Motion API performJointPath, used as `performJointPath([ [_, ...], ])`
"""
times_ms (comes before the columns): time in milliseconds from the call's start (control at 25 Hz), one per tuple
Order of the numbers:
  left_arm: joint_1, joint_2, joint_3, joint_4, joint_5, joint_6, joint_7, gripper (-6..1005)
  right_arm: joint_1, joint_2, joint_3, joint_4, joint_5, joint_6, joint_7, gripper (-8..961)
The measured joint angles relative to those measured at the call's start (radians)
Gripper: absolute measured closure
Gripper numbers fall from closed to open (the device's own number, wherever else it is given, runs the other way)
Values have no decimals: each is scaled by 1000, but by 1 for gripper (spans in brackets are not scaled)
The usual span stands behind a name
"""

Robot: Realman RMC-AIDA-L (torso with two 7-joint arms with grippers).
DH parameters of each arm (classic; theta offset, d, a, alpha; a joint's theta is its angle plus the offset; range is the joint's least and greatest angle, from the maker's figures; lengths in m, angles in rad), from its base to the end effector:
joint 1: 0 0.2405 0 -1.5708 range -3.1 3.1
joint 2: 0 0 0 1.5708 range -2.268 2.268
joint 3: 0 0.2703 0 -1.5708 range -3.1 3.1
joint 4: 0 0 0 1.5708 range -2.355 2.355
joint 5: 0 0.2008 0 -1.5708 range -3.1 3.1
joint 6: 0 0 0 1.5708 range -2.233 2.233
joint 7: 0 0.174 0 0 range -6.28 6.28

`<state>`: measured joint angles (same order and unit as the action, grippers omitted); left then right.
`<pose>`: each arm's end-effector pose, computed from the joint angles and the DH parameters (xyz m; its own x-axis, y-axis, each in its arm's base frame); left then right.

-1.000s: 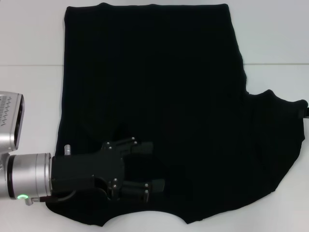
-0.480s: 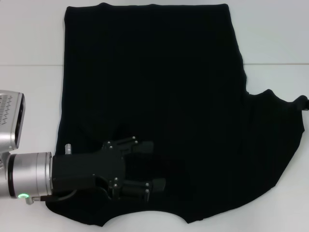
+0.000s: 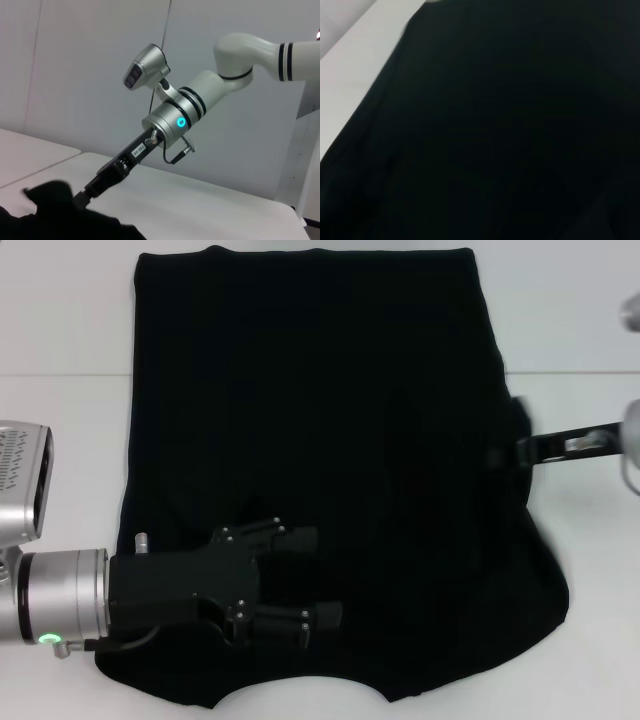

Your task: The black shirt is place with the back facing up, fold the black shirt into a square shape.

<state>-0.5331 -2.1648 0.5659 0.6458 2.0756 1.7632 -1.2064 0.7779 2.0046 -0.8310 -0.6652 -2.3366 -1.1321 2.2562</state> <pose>-0.2258 0.3015 -0.0555 0.7714 0.2211 0.5966 0.2983 -0.9539 -0.0321 0.2527 0.4431 -0.0172 0.5408 -0.7656 -0.3485 -0.8367 -0.4470 -0.3166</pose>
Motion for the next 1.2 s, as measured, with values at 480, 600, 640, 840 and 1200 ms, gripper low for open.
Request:
performJointPath([
  [480,-3,2,-12,3,0,-2,-7,50,80,15,-141,4,-13,-3,80,945],
  [600,-7,2,-12,4,0,-3,-7,51,88,17,-140,4,-11,3,81,945],
  [640,-7,2,-12,4,0,-3,-6,51,89,18,-140,4,-10,4,81,944],
  [840,-10,2,-12,6,0,-6,-5,50,94,26,-142,5,-8,10,82,944],
  [1200,-13,3,-12,6,0,-7,-5,50,91,35,-136,-25,20,7,70,819],
])
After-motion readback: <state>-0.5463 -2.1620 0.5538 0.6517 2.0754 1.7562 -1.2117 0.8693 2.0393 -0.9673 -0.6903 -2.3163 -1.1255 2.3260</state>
